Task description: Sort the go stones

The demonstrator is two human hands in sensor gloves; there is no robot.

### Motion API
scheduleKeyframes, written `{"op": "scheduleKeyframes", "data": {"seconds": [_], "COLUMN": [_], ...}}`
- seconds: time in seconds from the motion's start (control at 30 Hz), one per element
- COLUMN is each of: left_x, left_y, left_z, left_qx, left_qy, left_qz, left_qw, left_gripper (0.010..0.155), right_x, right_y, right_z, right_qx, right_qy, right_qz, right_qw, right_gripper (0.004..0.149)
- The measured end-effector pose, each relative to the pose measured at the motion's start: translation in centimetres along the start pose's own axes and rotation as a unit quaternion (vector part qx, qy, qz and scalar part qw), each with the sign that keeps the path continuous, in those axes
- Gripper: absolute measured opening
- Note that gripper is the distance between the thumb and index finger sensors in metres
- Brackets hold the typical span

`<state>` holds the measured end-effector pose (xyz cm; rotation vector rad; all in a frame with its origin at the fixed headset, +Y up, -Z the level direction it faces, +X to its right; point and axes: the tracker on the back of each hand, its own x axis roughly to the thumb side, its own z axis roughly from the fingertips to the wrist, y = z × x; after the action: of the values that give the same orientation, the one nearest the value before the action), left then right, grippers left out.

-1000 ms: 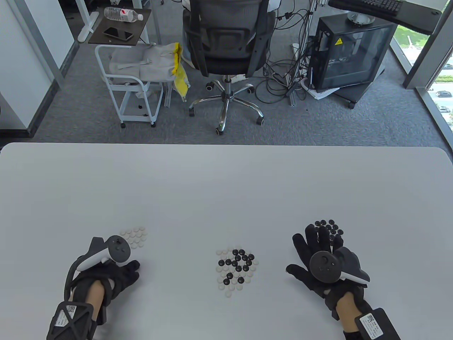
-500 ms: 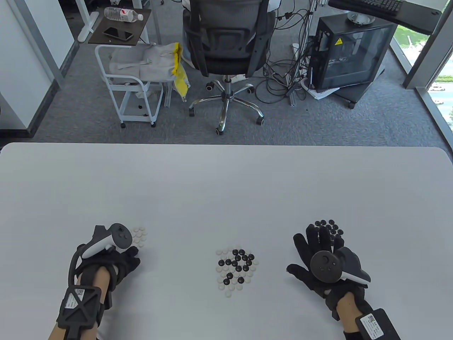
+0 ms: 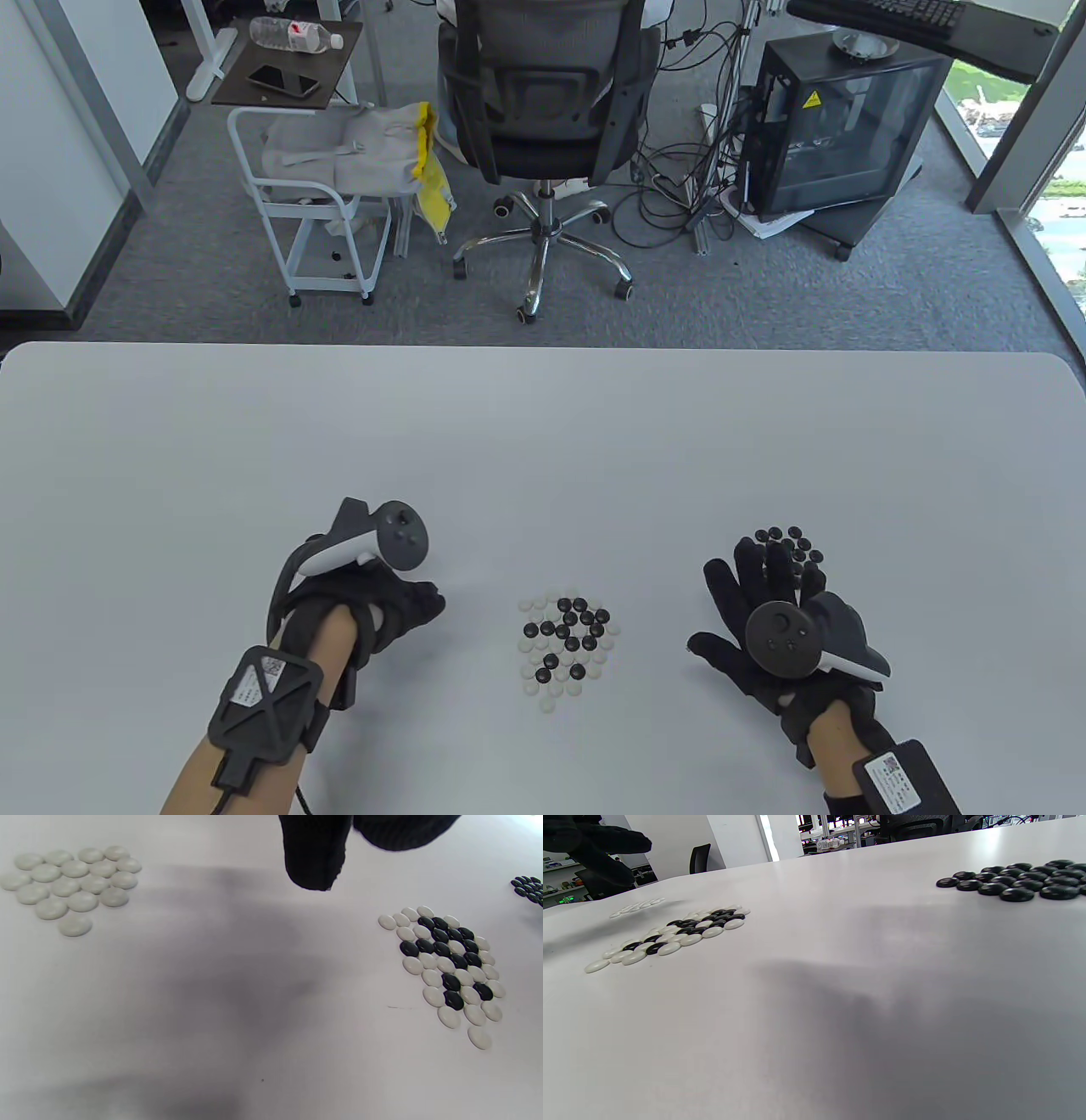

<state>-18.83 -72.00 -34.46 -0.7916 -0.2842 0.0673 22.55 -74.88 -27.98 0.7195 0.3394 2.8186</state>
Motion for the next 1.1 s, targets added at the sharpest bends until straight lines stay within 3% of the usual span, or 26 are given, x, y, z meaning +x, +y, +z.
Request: {"op": "scheduleKeyframes", "data": {"seconds": [0.27,0.67,0.8,1.1], "left_x": [5.2,7.3,6.0,-2.6], "left_y": [-0.7,-1.7,-1.6,-1.2], "left_z": [-4.0,-6.6,-5.9,-3.1], "left_qx": [-0.037,-0.057,-0.055,-0.053], "left_qy": [-0.034,-0.030,-0.014,0.099], "left_qz": [-0.036,-0.061,-0.060,-0.018], "left_qw": [0.998,0.996,0.997,0.994], "left_gripper": [0.067,0.066,0.065,0.063], "right_x": [-0.1,-0.1,-0.2,-0.3], "right_y": [0.0,0.0,-0.1,-0.1], "right_z": [0.0,0.1,0.1,0.2], "right_qx": [-0.001,0.004,0.003,0.008], "right_qy": [0.001,0.003,0.003,0.005], "right_qz": [-0.004,-0.005,-0.006,-0.007], "right_qw": [1.000,1.000,1.000,1.000], "right_gripper": [0.085,0.084,0.085,0.085]}}
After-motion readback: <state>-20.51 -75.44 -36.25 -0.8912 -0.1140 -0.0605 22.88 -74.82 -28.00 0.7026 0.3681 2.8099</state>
